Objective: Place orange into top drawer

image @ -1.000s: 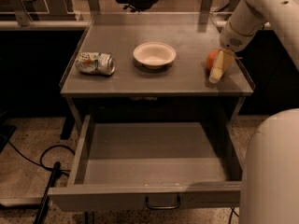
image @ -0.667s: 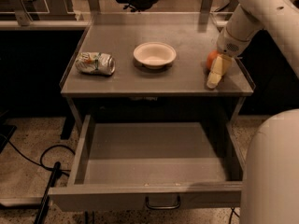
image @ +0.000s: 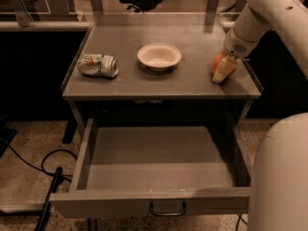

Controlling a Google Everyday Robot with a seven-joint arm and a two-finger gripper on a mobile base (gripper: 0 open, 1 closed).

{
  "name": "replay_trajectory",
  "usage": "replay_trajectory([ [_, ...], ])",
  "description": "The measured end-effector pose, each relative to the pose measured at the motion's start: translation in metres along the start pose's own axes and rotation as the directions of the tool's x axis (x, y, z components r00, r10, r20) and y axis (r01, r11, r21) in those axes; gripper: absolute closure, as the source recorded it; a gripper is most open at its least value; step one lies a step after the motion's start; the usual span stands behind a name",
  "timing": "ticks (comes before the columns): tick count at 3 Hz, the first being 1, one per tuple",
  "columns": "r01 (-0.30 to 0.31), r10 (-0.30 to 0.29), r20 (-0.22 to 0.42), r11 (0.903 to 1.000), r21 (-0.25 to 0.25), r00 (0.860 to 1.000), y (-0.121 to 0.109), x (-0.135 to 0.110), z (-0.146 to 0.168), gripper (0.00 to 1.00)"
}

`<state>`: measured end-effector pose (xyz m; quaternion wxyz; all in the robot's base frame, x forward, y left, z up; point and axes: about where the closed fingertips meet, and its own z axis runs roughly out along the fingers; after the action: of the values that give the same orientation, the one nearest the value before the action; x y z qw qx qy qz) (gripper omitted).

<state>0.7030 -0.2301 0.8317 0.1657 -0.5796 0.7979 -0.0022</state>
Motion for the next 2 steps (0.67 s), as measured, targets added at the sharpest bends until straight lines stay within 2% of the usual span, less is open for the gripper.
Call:
replay_trajectory([
  [2,0.000,0.000,0.001,1.0000,0.000,1.000,-0.0001,-0.0004,0.0000,0.89],
])
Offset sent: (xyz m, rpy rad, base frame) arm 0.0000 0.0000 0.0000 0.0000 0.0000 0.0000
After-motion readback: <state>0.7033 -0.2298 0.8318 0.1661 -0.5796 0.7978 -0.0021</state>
